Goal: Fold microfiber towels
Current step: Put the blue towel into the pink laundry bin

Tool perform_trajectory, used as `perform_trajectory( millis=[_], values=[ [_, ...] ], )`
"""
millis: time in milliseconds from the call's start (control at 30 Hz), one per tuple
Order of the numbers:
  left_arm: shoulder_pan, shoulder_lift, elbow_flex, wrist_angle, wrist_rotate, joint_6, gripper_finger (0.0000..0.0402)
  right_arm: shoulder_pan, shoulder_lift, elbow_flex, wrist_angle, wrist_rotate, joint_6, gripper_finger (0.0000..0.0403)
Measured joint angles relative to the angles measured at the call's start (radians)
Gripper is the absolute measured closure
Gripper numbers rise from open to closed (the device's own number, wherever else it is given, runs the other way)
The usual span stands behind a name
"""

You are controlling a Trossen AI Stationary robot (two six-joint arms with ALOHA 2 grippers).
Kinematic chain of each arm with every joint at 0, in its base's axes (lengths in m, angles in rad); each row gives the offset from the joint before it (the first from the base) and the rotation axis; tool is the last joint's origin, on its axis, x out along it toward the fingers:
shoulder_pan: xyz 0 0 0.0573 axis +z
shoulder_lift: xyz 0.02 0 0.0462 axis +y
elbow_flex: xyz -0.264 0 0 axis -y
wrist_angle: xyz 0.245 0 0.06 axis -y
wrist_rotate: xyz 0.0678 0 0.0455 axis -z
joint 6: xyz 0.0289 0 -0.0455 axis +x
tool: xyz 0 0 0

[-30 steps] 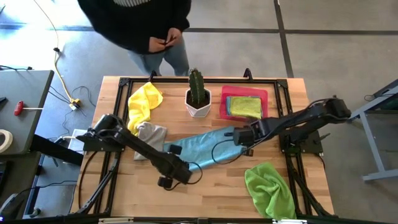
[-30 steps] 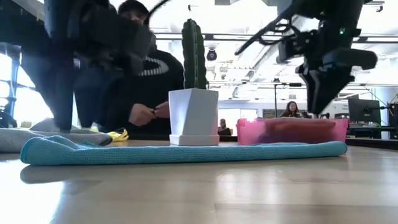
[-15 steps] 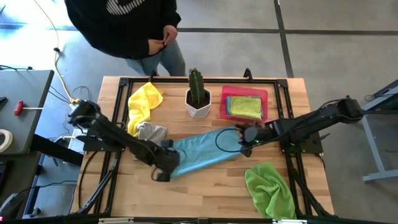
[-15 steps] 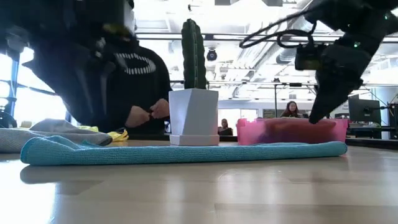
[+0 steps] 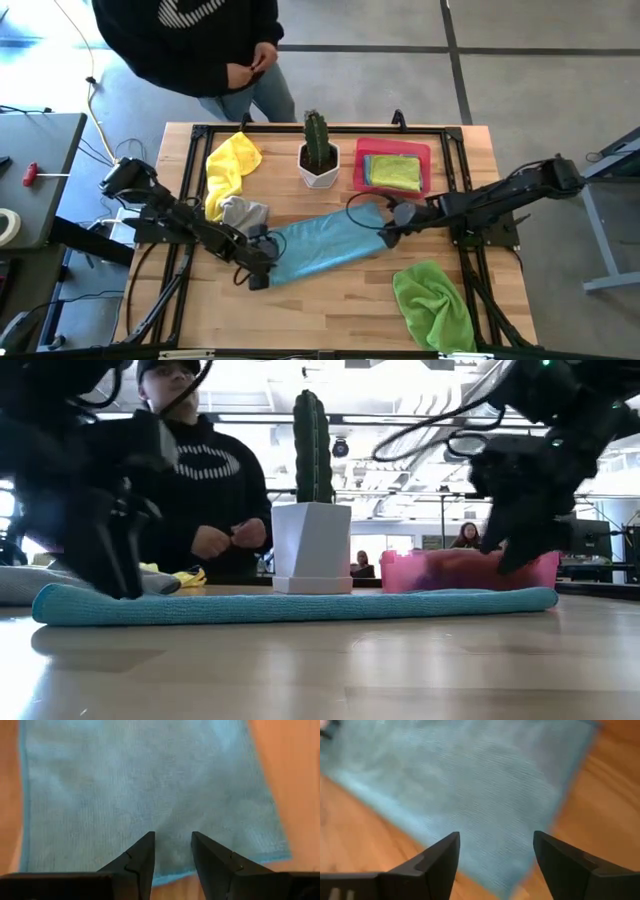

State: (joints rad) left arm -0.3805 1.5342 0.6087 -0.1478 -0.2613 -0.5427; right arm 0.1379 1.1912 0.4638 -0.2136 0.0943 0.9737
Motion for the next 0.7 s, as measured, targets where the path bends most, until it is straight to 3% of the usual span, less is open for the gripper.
perform_trajectory(
  millis=[467,700],
  values=[
    [-0.063,0.083,0.014,0.077,-0.031,-0.08,0.0282,-0.006,0.174,0.006,0.169,-0.046,0.043,0.0155],
    [-0.071,0.098,0.011,0.1,-0.022,-0.093,0.0282,-0.008,0.142,0.029,0.162,-0.06,-0.005,0.0155]
  ],
)
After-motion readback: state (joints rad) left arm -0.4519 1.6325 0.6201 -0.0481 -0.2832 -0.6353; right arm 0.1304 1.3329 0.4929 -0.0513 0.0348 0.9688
